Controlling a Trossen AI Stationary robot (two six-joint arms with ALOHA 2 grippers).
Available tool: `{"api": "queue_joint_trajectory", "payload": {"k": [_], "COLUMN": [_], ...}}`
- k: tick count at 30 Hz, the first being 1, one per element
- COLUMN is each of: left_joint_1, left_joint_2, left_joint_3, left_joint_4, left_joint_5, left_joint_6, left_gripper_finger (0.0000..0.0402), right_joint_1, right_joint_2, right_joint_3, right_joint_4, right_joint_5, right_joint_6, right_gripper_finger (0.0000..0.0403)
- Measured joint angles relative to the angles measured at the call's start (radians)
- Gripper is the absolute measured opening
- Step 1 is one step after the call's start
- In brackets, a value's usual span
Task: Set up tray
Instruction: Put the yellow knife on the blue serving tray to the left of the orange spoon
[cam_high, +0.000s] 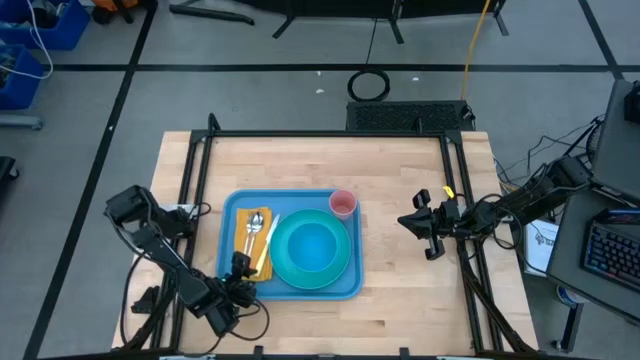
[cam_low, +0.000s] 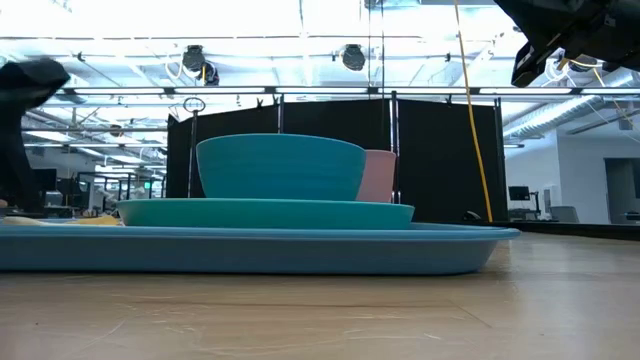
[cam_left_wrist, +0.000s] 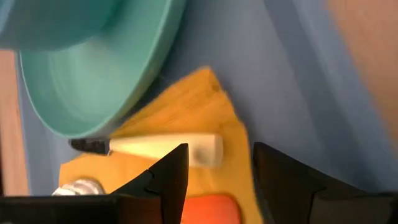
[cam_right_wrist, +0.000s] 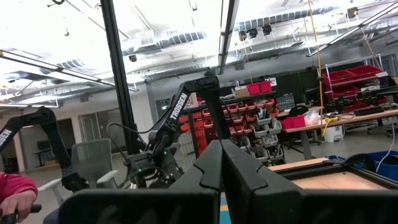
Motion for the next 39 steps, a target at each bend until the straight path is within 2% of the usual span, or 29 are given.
{"api": "queue_joint_trajectory", "payload": {"k": [16,21,27,39], "left_joint_1": [0.0,0.0,0.0,-0.01], "left_joint_2": [0.01,0.01,0.01,0.01], "left_joint_3": [0.002,0.003,0.004,0.055], "left_joint_4": [-0.021,-0.044,-0.04,-0.117], "left_joint_5": [-0.008,-0.041,-0.023,-0.026], "left_joint_6": [-0.012,-0.031,-0.029,-0.037], "left_gripper_finger": [0.0186,0.0186,0.0186,0.0186], "right_joint_1": [0.0,0.0,0.0,0.0], "right_joint_2": [0.0,0.0,0.0,0.0], "right_joint_3": [0.0,0.0,0.0,0.0], "right_joint_4": [0.0,0.0,0.0,0.0], "right_joint_5": [0.0,0.0,0.0,0.0], "right_joint_6": [0.0,0.0,0.0,0.0], "right_gripper_finger": [0.0,0.0,0.0,0.0]}}
